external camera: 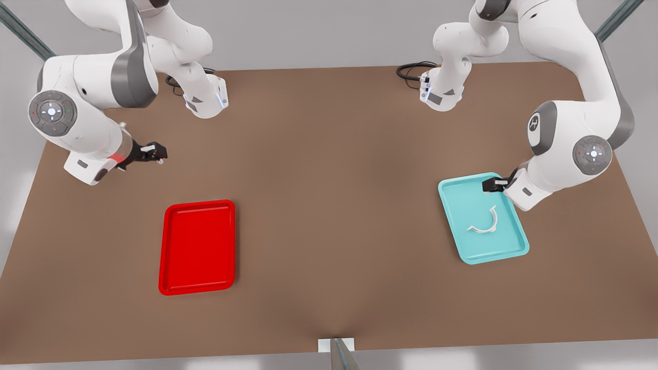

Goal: Take the drainage pipe clamp from the left arm, pass it to the right arm, and place it in the plate on the right side

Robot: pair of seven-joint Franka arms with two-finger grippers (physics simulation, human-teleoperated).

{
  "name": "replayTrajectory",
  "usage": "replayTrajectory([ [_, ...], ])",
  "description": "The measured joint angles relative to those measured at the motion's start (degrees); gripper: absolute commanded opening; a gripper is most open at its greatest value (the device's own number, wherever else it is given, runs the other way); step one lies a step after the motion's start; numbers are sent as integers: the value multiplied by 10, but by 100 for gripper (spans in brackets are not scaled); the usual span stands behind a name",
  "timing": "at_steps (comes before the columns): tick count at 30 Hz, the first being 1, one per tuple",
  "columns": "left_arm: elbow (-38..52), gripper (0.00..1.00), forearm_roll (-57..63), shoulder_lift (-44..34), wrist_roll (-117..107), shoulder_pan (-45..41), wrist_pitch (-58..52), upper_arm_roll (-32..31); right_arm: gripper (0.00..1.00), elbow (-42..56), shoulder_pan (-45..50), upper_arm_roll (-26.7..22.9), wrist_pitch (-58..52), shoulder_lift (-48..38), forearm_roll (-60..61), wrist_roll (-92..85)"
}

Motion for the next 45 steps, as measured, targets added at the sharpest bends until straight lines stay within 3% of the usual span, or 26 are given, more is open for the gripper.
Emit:
replayTrajectory([
  [3, 0, 100, 3, 19, 1, 2, 4, 8, 100, -2, 1, 0, 7, 0, 1, -4],
  [9, -8, 100, -14, 198, 23, 71, 102, 29, 100, 14, -7, 5, 17, 8, -5, -9],
  [12, -19, 100, -18, 228, 47, 78, 163, 30, 100, 16, -61, 40, 19, 9, -3, -11],
  [18, -107, 100, -17, 234, 96, 86, 254, 56, 100, 15, -66, 53, 21, 16, -1, -14],
  [26, -151, 100, -19, 230, 128, 92, 311, 69, 100, 7, -58, 53, 22, 17, -5, -15],
  [27, -153, 86, -20, 230, 129, 91, 314, 69, 100, 7, -58, 53, 22, 18, -5, -15],
  [29, -156, 84, -21, 230, 130, 89, 318, 69, 100, 7, -58, 53, 22, 18, -5, -15],
  [30, -159, 68, -21, 229, 131, 88, 319, 69, 100, 7, -57, 53, 22, 19, -5, -15],
  [32, -163, 65, -21, 229, 130, 88, 320, 69, 100, 7, -57, 53, 21, 19, -5, -15],
  [33, -166, 56, -24, 228, 130, 88, 321, 69, 100, 7, -57, 53, 20, 19, -5, -15],
  [45, -177, 54, -48, 229, 118, 90, 326, 69, 100, 6, -57, 52, 16, 25, -7, -15],
])
